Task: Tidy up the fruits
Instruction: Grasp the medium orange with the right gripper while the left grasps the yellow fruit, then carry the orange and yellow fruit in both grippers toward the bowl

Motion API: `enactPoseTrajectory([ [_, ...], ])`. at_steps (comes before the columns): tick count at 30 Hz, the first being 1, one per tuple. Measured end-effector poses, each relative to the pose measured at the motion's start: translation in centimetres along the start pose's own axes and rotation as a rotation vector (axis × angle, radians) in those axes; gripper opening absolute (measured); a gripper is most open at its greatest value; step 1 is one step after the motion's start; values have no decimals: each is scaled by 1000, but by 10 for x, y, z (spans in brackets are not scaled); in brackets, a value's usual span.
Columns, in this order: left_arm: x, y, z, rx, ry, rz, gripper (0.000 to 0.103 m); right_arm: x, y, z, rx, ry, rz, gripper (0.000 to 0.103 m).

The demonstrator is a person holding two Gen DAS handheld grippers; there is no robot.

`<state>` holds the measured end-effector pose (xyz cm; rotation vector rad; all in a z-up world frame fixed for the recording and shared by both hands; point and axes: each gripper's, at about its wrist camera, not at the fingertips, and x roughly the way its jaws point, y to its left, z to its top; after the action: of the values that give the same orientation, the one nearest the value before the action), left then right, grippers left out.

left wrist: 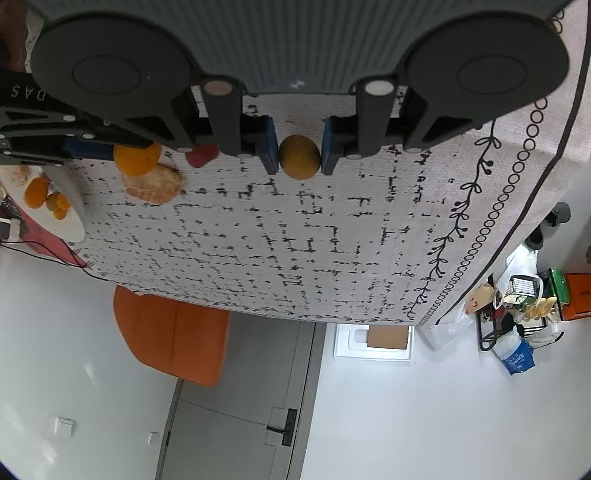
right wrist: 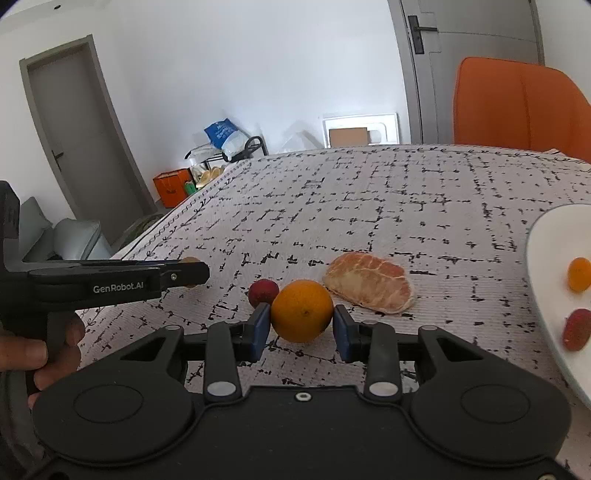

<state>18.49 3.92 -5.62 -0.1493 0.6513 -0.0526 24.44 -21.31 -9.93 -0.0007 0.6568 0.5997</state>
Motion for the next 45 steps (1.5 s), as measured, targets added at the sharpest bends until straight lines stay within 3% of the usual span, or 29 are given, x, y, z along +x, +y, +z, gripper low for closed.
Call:
enactPoseTrajectory([
  [21,-40,-46,-4,50,-45,-57,23,-64,-22,-16,47,-104,-64,35],
  [45,-41,-115,-10,133,-51,-142,23,-118,-74,-41,134,-170,-167,35],
])
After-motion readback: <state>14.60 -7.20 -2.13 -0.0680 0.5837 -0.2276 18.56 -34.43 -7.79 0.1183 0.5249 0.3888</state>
